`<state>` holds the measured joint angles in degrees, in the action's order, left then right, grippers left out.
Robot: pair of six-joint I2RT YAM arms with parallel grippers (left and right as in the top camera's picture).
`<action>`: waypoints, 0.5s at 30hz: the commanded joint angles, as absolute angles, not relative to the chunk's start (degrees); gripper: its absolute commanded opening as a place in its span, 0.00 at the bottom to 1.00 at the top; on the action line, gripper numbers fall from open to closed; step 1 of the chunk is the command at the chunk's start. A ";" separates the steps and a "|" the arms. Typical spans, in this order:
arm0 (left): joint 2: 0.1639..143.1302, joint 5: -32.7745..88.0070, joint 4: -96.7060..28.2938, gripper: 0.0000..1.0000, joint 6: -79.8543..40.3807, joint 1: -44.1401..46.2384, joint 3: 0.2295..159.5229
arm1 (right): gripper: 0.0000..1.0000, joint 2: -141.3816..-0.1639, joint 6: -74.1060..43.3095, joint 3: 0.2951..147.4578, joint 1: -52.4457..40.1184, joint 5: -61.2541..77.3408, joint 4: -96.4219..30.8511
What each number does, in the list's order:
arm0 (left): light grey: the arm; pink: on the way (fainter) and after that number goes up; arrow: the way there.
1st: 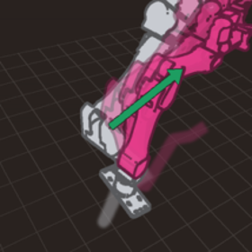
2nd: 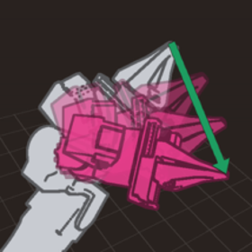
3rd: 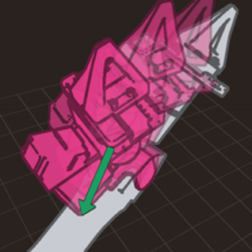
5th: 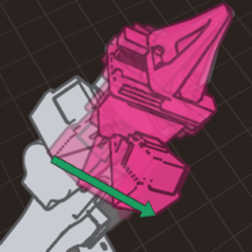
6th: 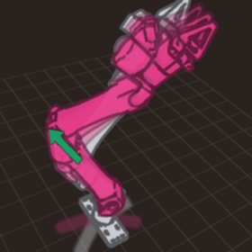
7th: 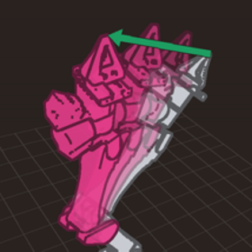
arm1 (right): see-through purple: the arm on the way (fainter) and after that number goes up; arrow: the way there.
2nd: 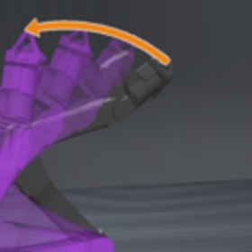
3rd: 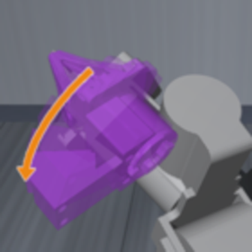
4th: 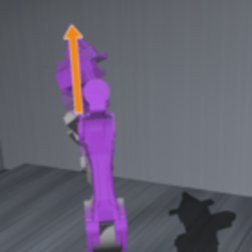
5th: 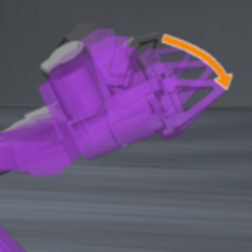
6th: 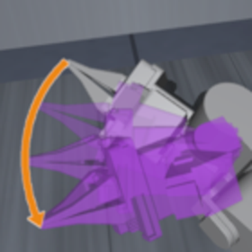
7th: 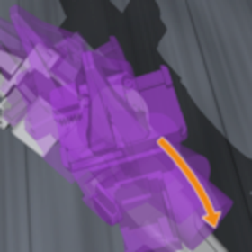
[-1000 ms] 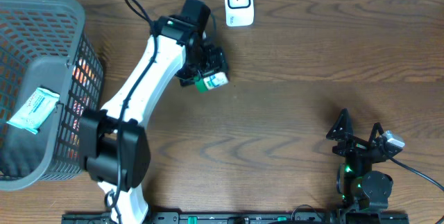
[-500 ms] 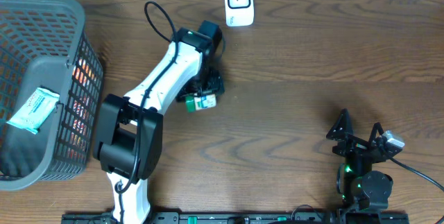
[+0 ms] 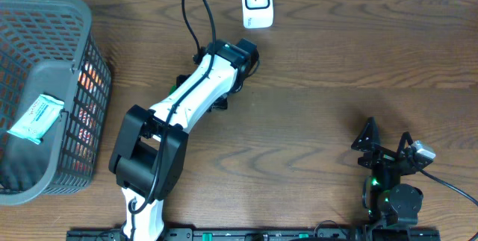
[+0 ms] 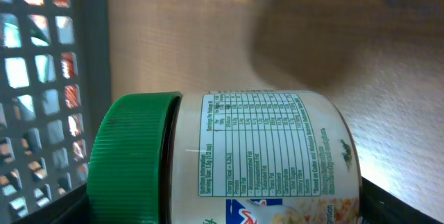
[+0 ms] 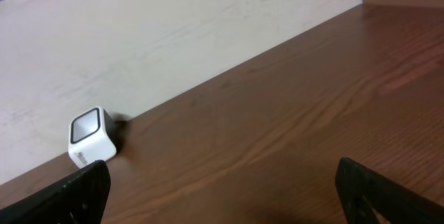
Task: Scan the item barcode
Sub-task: 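Lower the jar onto the table center and release it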
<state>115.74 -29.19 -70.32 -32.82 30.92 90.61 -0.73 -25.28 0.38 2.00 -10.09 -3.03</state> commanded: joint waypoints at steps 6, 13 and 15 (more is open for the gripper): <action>115.74 -40.01 -62.57 0.65 -32.67 30.94 80.25 | 0.99 -0.49 -25.67 0.32 1.61 -10.41 -3.22; 115.74 -42.04 -61.10 0.65 -32.69 30.96 74.48 | 0.99 -0.49 -25.67 0.32 1.61 -10.41 -3.22; 115.74 -42.00 -61.12 0.66 -32.69 30.96 73.95 | 0.99 -0.49 -25.67 0.32 1.61 -10.41 -3.22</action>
<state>115.74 -39.66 -61.14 -32.77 30.96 74.70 -0.73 -25.28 0.38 2.00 -10.09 -3.03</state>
